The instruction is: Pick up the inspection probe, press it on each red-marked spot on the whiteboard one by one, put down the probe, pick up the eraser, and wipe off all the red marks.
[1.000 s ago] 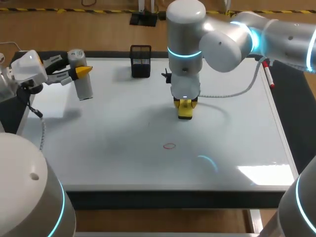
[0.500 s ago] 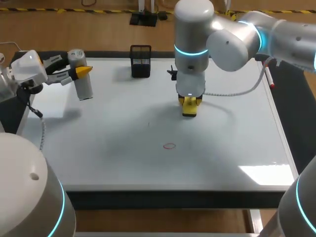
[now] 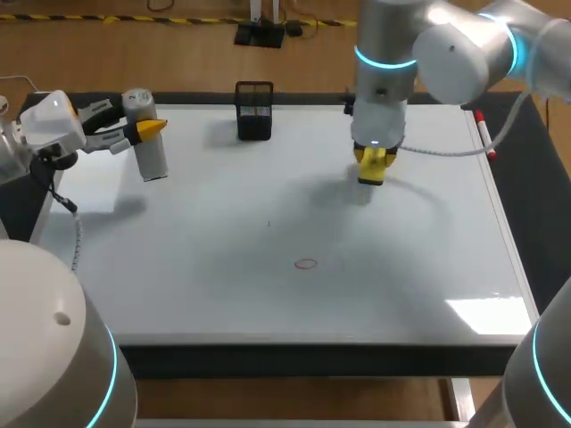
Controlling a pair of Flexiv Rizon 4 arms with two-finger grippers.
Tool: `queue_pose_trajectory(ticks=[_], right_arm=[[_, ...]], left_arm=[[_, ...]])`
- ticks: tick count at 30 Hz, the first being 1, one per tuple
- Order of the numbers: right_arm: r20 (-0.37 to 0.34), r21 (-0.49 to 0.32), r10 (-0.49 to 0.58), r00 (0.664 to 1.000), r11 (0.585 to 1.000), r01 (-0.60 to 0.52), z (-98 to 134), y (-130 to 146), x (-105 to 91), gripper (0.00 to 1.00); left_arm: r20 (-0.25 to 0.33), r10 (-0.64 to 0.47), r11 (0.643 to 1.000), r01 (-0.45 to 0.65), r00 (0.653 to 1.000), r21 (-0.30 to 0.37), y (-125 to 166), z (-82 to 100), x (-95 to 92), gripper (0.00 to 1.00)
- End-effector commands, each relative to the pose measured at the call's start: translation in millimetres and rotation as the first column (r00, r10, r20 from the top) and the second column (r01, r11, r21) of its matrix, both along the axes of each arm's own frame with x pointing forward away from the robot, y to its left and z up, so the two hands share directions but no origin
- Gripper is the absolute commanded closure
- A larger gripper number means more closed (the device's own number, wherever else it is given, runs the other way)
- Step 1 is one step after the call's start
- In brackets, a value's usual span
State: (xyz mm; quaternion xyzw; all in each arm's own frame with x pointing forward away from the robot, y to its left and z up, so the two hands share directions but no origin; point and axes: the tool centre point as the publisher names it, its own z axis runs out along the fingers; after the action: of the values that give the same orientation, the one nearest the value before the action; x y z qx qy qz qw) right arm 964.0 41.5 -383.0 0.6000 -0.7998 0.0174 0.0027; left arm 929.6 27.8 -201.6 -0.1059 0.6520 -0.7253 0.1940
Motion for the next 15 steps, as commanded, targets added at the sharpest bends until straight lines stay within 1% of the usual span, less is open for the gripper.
queue_pose_trajectory(ticks=[1,3,8,15], right_arm=[[-0.007,0.008,-0.017,1.0,1.0,0.017,2.8,-22.6,6.4,1.0],[-0.021,0.02,-0.038,0.999,0.999,0.038,2.3,-31.6,10.0,1.0],[-0.04,0.018,-0.088,0.995,0.996,0.089,-3.9,-51.9,20.3,1.0],[-0.051,0.01,-0.138,0.989,0.99,0.139,-8.6,-73.5,28.0,1.0]], left_arm=[[0.001,0.001,1.0,-0.001,1.0,0.0,-0.1,0.7,-0.4,1.0],[0.001,0.001,1.0,-0.001,1.0,0.0,-0.1,0.7,-0.4,1.0],[0.001,0.001,1.0,-0.001,1.0,0.0,-0.1,0.7,-0.4,1.0],[0.001,0.001,1.0,-0.001,1.0,0.0,-0.1,0.7,-0.4,1.0]])
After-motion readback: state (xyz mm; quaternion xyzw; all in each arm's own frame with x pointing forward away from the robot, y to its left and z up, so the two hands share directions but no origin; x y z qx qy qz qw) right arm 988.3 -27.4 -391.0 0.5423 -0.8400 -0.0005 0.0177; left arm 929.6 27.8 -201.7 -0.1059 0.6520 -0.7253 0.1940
